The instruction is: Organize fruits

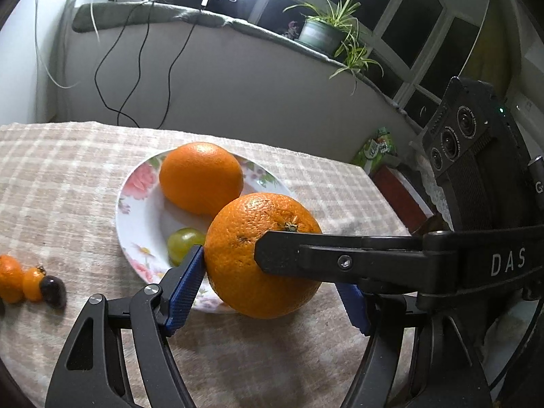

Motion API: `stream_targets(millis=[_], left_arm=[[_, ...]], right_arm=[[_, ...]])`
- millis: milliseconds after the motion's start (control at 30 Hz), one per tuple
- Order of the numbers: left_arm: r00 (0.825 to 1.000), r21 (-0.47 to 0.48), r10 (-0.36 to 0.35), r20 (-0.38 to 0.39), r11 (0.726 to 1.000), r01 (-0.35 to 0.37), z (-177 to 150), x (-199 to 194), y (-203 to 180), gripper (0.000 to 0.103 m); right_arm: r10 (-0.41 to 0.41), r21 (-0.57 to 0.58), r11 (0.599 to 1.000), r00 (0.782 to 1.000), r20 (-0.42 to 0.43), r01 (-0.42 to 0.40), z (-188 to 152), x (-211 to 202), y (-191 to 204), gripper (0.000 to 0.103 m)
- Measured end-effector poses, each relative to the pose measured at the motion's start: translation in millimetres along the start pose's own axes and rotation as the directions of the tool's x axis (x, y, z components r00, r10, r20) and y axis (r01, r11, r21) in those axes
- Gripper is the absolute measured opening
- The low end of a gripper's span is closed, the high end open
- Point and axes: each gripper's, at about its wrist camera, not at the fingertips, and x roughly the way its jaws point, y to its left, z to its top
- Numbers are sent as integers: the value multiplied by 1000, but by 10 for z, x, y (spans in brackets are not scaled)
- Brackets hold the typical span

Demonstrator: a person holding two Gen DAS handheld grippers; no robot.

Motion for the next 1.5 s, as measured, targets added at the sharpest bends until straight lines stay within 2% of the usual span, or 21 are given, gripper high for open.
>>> stream_targets(millis=[333, 500, 833, 1033, 1400, 1500], left_arm=[[999, 21, 34, -11, 999, -33, 0, 118, -4, 73], [999, 27, 51, -11, 998, -51, -1, 152, -14, 73], [998, -16, 57, -9, 998, -58, 7, 146, 51, 71], [998, 40, 58, 27, 997, -59, 19, 15, -56, 73], [997, 47, 66, 48, 997, -68, -35, -167, -32, 73], [995, 55, 82, 53, 995, -85, -82, -239, 20, 73]], right_arm=[[-7, 0, 1000, 1000, -4, 7, 24, 33, -52, 68], [-9, -4, 1000, 999, 37, 9, 82, -47, -40, 68], [-18, -7, 1000, 998, 67, 18, 61, -174, -59, 68], [-16, 9, 1000, 997, 74, 16, 28, -195, -124, 68], [-20, -12, 1000, 993, 112, 22, -33, -305, -52, 68], [-28, -46, 998, 992, 121, 34, -86, -332, 30, 72]])
